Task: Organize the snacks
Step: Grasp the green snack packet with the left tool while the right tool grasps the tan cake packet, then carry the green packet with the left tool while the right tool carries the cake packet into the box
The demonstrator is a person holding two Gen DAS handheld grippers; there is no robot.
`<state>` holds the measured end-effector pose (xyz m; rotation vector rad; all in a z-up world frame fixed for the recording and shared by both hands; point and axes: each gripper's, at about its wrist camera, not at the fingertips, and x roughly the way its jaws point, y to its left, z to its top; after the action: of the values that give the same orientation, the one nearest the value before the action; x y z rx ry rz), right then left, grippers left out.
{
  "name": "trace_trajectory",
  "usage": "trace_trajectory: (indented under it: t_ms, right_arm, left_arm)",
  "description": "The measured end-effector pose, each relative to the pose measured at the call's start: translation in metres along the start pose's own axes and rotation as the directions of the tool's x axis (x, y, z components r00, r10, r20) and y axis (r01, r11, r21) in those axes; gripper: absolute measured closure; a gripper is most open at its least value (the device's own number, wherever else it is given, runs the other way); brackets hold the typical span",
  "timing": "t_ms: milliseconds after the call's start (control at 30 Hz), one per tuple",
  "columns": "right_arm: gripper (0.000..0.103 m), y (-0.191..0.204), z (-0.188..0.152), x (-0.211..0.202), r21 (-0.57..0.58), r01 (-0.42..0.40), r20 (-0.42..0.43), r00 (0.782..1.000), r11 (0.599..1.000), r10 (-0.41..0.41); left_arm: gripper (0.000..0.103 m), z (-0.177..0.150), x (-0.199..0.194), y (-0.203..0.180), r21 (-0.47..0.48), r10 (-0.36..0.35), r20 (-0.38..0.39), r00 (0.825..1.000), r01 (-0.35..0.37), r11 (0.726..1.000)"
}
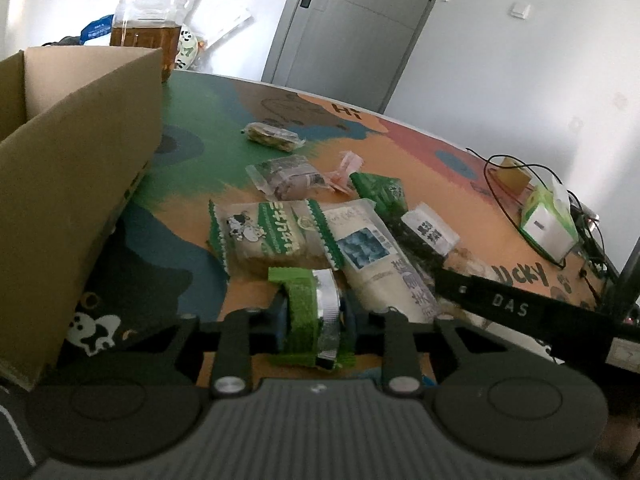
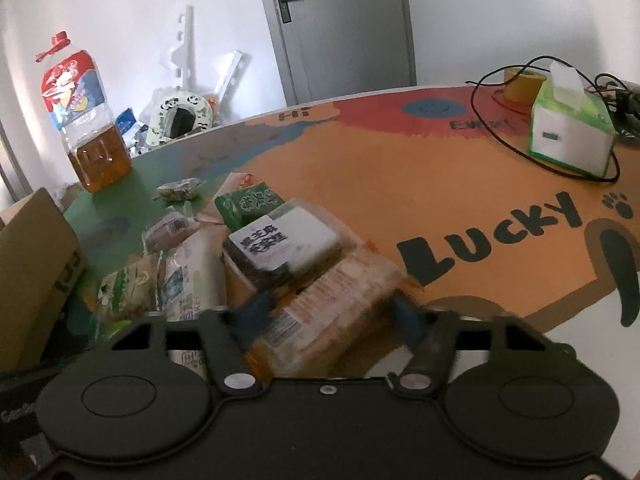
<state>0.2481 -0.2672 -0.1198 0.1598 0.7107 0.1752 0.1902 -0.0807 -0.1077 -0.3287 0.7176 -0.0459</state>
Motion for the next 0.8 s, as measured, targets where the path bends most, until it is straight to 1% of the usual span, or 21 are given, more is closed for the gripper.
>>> trace_trajectory:
  t_ms: [33, 133, 233, 467, 667, 800]
  right_arm:
    - [0.059, -0.002, 0.0, -0.002, 0.005, -0.013, -0.001, 1.0, 1.0, 0.013]
    - [0.064, -0.007, -0.001, -0.007, 0.02, -0.036, -0.008, 0.999, 0.999, 0.037]
    - [0.066, -0.012, -0.001, -0.013, 0.044, -0.034, 0.009, 0.999, 0.998, 0.033]
    - [0.067, -0.009, 0.005, -0.033, 0.043, -0.069, 0.065, 0.996, 0.997, 0.067]
    - [0.067, 0.002, 0.013, -0.048, 0.025, -0.11, 0.107, 0.989, 0.994, 0.107]
    - [0.067, 0.013, 0.017, -0.054, 0.014, -0.138, 0.118, 0.984, 0.99, 0.135]
  left_arm:
    - [0.077, 0.0, -0.001, 0.0, -0.001, -0.006, 0.002, 1.0, 0.006, 1.0]
    - [0.077, 0.001, -0.008, -0.003, 0.011, -0.011, 0.024, 1.0, 0.011, 1.0]
    - [0.077, 0.003, -0.017, -0.004, 0.011, -0.019, 0.041, 0.999, 0.018, 1.0]
    - [0.077, 0.01, -0.04, 0.002, -0.006, -0.014, 0.096, 0.995, 0.015, 1.0]
    - [0.077, 0.02, -0.064, 0.005, -0.012, -0.014, 0.156, 0.988, 0.016, 1.0]
    - [0.077, 0.026, -0.078, 0.009, -0.024, -0.009, 0.189, 0.982, 0.014, 1.0]
